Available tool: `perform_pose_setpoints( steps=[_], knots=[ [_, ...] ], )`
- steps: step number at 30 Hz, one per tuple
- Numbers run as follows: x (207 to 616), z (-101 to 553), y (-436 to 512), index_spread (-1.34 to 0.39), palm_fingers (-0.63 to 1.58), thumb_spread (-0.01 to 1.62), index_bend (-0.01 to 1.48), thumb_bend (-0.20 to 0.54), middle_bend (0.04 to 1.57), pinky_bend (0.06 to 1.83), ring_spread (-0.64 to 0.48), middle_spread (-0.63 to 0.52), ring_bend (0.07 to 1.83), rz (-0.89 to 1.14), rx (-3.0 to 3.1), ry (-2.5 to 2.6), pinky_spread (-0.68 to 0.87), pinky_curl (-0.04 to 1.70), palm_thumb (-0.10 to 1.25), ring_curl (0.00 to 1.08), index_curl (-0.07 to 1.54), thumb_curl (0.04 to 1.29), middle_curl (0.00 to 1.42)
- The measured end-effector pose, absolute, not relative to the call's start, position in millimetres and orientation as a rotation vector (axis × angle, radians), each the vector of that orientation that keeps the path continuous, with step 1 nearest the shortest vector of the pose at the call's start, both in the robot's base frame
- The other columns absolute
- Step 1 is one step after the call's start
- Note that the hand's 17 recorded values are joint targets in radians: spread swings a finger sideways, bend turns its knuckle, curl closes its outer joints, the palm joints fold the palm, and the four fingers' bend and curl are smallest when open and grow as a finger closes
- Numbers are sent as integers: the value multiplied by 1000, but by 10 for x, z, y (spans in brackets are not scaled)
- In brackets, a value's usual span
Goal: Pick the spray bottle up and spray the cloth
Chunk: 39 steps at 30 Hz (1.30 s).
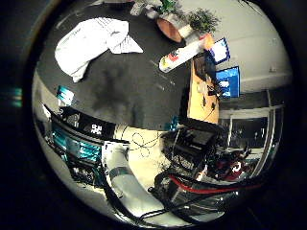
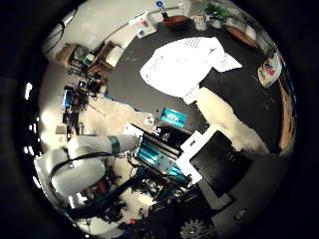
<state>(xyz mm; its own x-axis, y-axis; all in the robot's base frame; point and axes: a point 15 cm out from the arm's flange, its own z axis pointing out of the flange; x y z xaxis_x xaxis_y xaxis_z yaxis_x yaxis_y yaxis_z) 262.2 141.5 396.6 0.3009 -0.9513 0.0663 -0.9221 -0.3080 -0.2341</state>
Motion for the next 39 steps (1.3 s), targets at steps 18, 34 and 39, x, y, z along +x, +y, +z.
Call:
perform_pose_setpoints(
  steps=[18,34,39],
  knots=[
    [2994,4557,815,-456,408,960,183,-25,194,753,242,-26,339,-315,-2062,1794,648,90,780,184,307,570,297],
    [3396,5063,67,-299,360,964,164,-27,195,814,274,91,351,-384,-1661,1781,640,84,745,188,301,566,304],
    [3474,5128,-94,-239,334,972,161,-24,203,852,276,126,378,-347,-1534,1758,631,91,732,197,289,563,310]
  ],
)
